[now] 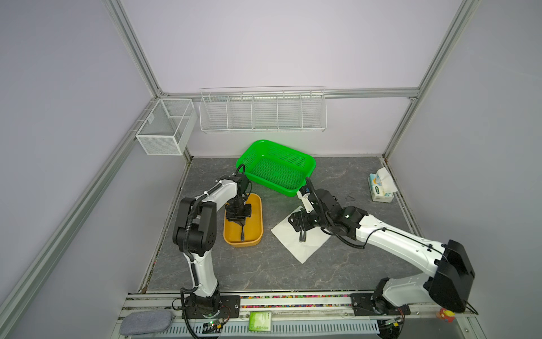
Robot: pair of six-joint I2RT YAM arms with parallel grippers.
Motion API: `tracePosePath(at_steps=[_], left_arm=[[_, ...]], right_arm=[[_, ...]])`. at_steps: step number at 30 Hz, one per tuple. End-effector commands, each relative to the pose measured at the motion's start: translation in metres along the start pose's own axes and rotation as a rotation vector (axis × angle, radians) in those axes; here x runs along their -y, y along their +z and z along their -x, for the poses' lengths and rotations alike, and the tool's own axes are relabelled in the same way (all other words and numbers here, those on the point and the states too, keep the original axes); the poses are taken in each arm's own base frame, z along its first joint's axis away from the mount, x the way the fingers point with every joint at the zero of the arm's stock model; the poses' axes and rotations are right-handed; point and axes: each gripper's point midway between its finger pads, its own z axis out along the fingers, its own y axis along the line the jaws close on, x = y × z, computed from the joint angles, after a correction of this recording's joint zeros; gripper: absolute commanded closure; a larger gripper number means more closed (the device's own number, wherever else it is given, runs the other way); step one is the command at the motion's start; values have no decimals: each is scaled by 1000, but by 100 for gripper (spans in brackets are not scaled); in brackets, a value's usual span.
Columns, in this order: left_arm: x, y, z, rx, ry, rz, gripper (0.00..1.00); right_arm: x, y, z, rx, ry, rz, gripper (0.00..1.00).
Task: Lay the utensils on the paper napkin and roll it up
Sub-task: 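Close the left gripper on the knife handle and lift it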
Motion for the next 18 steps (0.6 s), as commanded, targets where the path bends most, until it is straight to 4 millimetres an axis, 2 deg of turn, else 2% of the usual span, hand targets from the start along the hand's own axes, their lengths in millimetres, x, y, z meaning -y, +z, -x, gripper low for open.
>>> tracePosePath(at_steps=[1, 11, 18], left_arm=[[1, -25, -2, 27, 17, -9, 91], [3, -52, -9, 45, 30, -19, 91], [11, -72, -14, 59, 51, -41, 90]], right_arm=[[0, -4, -2, 15, -5, 0, 10], [1, -5, -2, 20, -3, 1, 10], [1, -6, -3, 22, -2, 2, 10]])
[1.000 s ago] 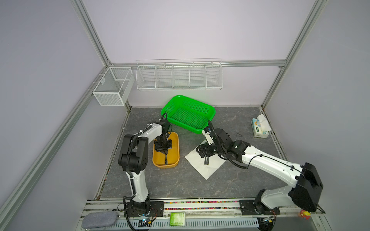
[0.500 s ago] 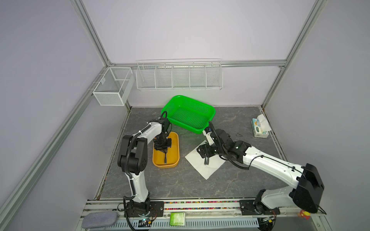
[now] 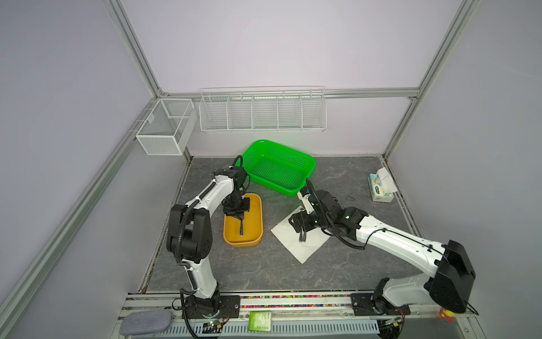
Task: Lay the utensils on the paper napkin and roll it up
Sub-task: 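Close the left gripper on the knife handle and lift it, then carry the knife with the left gripper over the napkin beside the spoon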
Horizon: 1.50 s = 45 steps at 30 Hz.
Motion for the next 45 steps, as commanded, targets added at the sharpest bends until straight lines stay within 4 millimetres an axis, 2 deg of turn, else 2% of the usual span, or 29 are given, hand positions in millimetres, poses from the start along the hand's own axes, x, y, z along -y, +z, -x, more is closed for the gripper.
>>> tracePosePath(at_steps=[1, 8, 16, 28, 37, 45], left_arm=[[8, -23, -9, -1, 41, -19, 90], [24, -35, -12, 4, 78, -20, 90], [59, -41, -18, 16, 133, -59, 90], [109, -41, -28, 13, 209, -101, 90], [153, -24, -35, -3, 264, -109, 90], [184, -1, -30, -12, 266, -140, 90]], right_arm=[[-1, -6, 1, 28, -1, 6, 10], [2, -8, -2, 34, 6, -1, 10], [12, -14, -2, 46, 11, -53, 10], [31, -37, -2, 135, 59, -127, 11], [39, -47, -2, 163, 68, -158, 11], [44, -51, -3, 173, 69, -174, 11]])
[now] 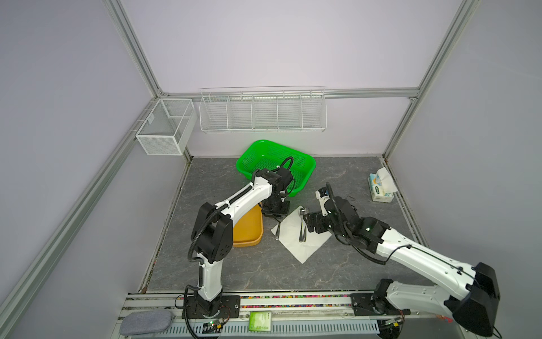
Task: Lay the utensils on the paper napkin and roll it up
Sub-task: 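Carry the knife with the left gripper over the napkin beside the spoon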
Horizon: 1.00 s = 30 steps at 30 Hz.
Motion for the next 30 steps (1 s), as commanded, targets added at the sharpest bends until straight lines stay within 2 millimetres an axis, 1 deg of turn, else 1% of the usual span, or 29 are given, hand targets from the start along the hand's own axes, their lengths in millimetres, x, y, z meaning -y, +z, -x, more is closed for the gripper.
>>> tracePosePath(at_steps=[1, 6, 9, 19, 20, 21, 30], left_arm=[[13, 9, 9, -3, -15, -21, 90], [23, 29, 14, -17, -25, -34, 90], [28, 36, 18, -19, -28, -45, 90], [35, 56, 28, -25, -41, -67, 90], [36, 57, 29, -26, -39, -67, 90], [38, 59, 31, -26, -37, -70, 90], [49, 76, 36, -28, -28, -70, 90]], right_arm=[[8, -3, -6, -2, 8, -30, 11], [11, -4, -7, 0, 5, -41, 11], [14, -4, -7, 0, 6, -48, 11], [18, -6, -6, 12, 25, -63, 11], [23, -3, -14, -5, 24, -78, 11], [25, -2, -17, -9, 24, -84, 11], [31, -3, -19, -6, 40, -104, 11]])
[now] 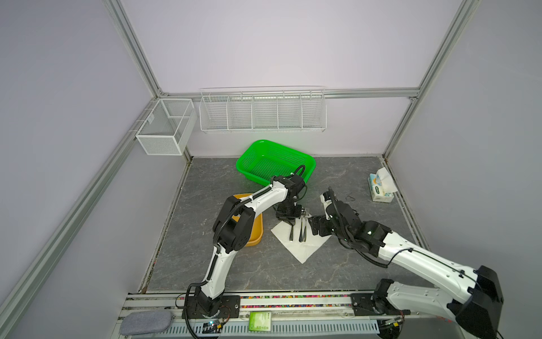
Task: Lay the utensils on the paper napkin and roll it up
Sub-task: 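Carry the knife with the left gripper over the napkin beside the spoon, then lower the knife onto the napkin next to the spoon with the left gripper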
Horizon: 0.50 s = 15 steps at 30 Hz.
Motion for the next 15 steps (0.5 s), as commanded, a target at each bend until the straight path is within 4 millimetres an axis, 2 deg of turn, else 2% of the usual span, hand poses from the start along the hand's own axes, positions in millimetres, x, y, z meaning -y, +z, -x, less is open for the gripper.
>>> tracePosePath(at_steps=[1, 15], left_arm=[[11, 4, 6, 7, -2, -17, 90], [10, 17, 12, 17, -19, -5, 90]], right_arm=[[9, -4, -1, 10, 24, -26, 11], [13, -5, -3, 14, 38, -36, 11]])
